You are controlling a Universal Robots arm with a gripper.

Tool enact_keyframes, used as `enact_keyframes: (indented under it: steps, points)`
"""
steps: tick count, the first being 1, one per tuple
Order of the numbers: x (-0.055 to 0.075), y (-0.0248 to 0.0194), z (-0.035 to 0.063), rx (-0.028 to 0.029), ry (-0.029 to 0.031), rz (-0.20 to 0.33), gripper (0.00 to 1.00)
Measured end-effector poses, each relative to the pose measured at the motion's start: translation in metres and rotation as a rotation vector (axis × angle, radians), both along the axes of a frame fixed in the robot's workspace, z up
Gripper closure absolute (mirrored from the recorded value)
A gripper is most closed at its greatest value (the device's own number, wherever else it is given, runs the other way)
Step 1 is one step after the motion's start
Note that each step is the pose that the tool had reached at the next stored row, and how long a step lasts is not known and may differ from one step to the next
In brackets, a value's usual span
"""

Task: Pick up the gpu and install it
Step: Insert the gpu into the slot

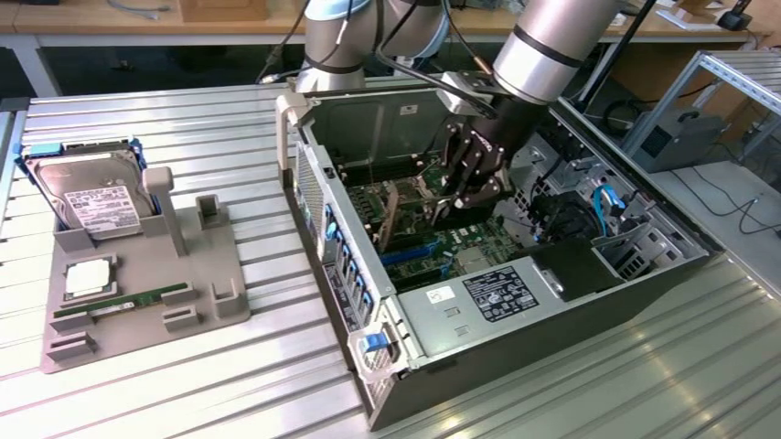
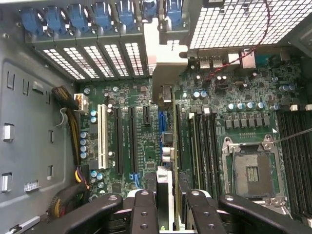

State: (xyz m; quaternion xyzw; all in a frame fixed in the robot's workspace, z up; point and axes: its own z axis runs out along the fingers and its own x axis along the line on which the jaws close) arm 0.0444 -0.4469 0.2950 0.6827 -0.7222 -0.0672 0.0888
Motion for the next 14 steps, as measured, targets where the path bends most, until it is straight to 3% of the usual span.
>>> enact_keyframes:
  steps: [14]
  points:
    - [-0.018, -0.0002, -0.0040, -0.0044, 0.0000, 0.000, 0.72]
